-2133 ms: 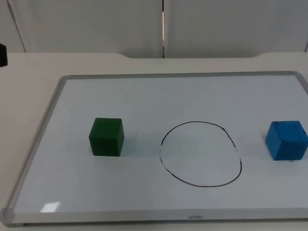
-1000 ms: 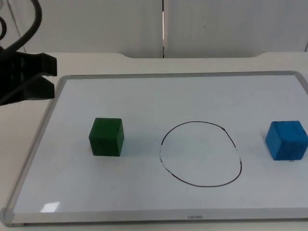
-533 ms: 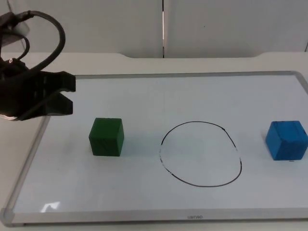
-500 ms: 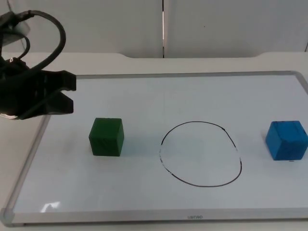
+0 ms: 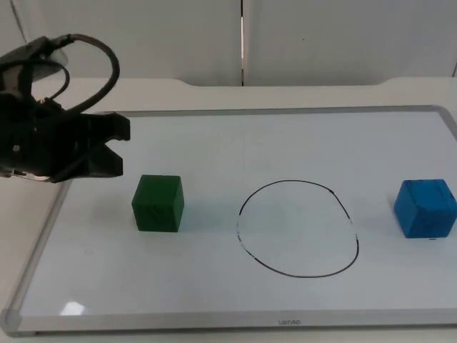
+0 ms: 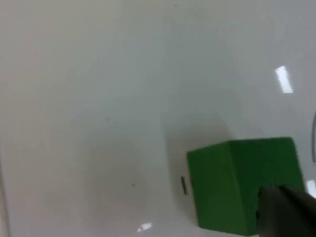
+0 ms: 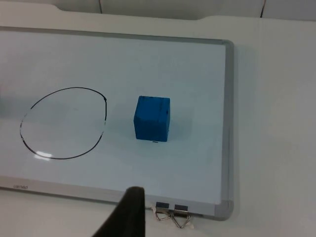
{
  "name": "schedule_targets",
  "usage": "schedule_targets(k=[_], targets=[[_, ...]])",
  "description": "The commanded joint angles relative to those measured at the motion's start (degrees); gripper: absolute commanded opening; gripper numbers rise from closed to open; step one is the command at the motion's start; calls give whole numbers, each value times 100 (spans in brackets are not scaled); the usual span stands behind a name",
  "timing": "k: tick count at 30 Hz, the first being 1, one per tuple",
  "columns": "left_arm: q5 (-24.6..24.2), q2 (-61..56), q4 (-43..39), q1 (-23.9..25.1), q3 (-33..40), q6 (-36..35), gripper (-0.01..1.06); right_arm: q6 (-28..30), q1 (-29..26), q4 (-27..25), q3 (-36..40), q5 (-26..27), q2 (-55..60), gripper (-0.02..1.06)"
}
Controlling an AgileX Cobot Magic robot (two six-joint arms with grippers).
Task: Push the two cubes into the marked area.
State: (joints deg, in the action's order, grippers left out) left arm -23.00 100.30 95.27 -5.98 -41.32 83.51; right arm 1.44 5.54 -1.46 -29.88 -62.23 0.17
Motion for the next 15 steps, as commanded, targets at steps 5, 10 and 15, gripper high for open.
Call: schedule_targets(k=[5,10,15], targets=[[446,296,328,-32,-178,149,0,44,-31,-29,35,47,-17,105],[541,528,468,-32,-178,311,0,44,-31,-29,35,47,-17,105],[390,825,468,-32,-241,374,0,44,-31,-29,35,47,-17,105]])
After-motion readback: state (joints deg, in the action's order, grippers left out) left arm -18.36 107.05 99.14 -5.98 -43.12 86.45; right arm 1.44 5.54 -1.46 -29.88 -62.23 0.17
